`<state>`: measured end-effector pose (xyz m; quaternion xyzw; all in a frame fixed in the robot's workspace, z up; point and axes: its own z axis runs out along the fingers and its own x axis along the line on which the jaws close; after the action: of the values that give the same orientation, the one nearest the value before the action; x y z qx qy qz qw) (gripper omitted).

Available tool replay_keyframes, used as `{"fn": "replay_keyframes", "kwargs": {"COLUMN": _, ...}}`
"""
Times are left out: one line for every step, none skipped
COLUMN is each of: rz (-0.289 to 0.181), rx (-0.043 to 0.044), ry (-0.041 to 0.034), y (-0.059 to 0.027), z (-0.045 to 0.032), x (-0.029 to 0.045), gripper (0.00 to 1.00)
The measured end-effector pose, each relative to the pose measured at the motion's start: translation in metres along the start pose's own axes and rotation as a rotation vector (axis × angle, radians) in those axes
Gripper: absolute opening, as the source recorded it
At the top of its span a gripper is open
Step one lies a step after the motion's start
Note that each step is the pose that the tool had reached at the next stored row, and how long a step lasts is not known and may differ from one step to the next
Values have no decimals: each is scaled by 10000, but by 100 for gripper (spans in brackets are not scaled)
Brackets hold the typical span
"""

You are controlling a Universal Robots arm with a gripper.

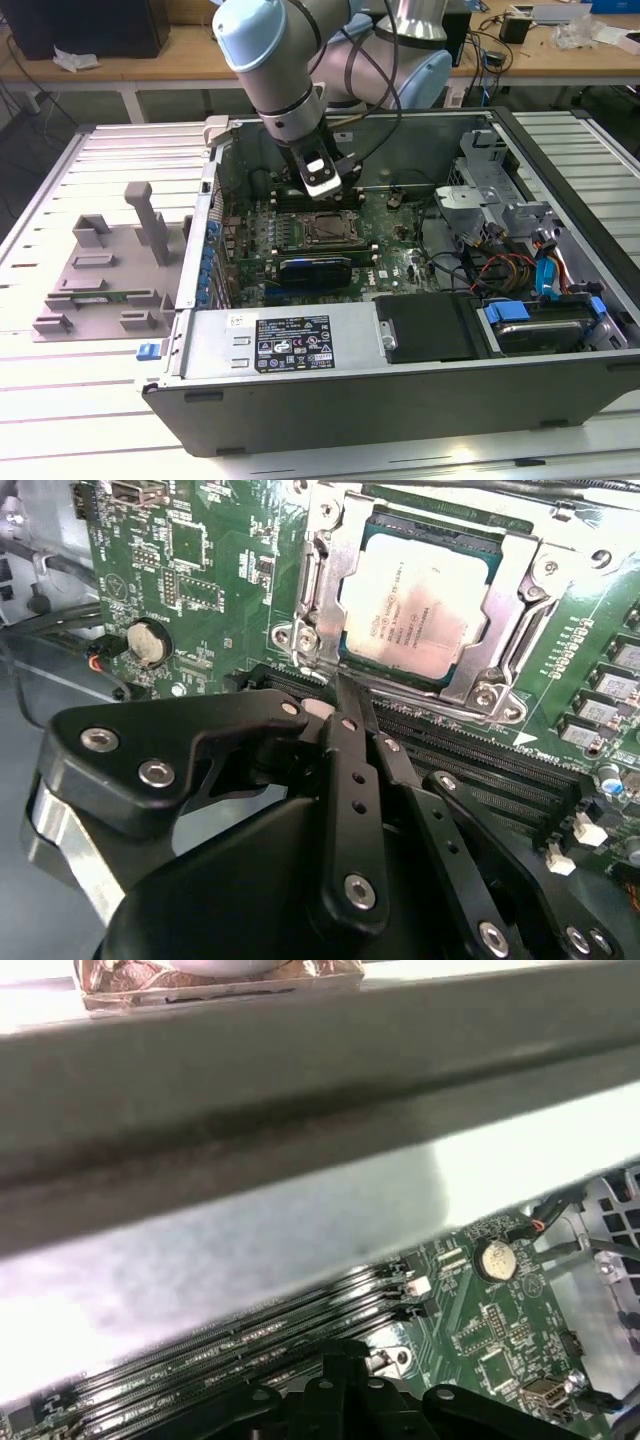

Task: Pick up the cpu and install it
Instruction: 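Install the first cpu locking lever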

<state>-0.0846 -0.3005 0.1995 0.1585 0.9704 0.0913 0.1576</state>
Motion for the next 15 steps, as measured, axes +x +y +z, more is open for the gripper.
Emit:
{"fn": "replay_keyframes", "kwargs": {"rz": 1, "rx": 0, "ry": -1, "y": 1, "z": -3, "x": -1, "gripper": 11}}
{"fn": "replay_keyframes", "kwargs": {"rz": 11, "rx": 22, "ry": -11, "y": 3, "z": -8, "x": -3, "gripper": 11}}
{"fn": "replay_keyframes", "kwargs": {"rz": 20, "rx": 44, "ry": -20, "y": 3, "z": -10, "x": -3, "gripper": 11}}
{"fn": "replay_keyframes", "kwargs": {"rz": 40, "rx": 120, "ry": -48, "y": 3, "z": -13, "x": -4, "gripper": 11}}
{"fn": "replay_keyframes", "kwargs": {"rz": 73, "rx": 169, "ry": -55, "y": 3, "z": -14, "x": -4, "gripper": 11}}
{"fn": "replay_keyframes", "kwargs": {"rz": 113, "rx": 242, "ry": -43, "y": 4, "z": -15, "x": -6, "gripper": 11}}
{"fn": "replay_keyframes", "kwargs": {"rz": 156, "rx": 365, "ry": -10, "y": 4, "z": -16, "x": -7, "gripper": 11}}
{"fn": "replay_keyframes", "kwargs": {"rz": 178, "rx": 474, "ry": 22, "y": 5, "z": -16, "x": -8, "gripper": 11}}
{"fn": "replay_keyframes", "kwargs": {"rz": 193, "rx": 613, "ry": 60, "y": 5, "z": -16, "x": -8, "gripper": 11}}
{"fn": "replay_keyframes", "kwargs": {"rz": 197, "rx": 805, "ry": 111, "y": 5, "z": -15, "x": -9, "gripper": 11}}
{"fn": "replay_keyframes", "kwargs": {"rz": 195, "rx": 1078, "ry": 184, "y": 5, "z": -16, "x": -11, "gripper": 11}}
{"fn": "replay_keyframes", "kwargs": {"rz": 195, "rx": 1296, "ry": 243, "y": 6, "z": -15, "x": -12, "gripper": 11}}
{"fn": "replay_keyframes", "kwargs": {"rz": 195, "rx": 1430, "ry": 279, "y": 6, "z": -15, "x": -12, "gripper": 11}}
{"fn": "replay_keyframes", "kwargs": {"rz": 194, "rx": 1592, "ry": 324, "y": 6, "z": -14, "x": -13, "gripper": 11}}
{"fn": "replay_keyframes", "kwargs": {"rz": 193, "rx": 1817, "ry": 387, "y": 6, "z": -14, "x": -14, "gripper": 11}}
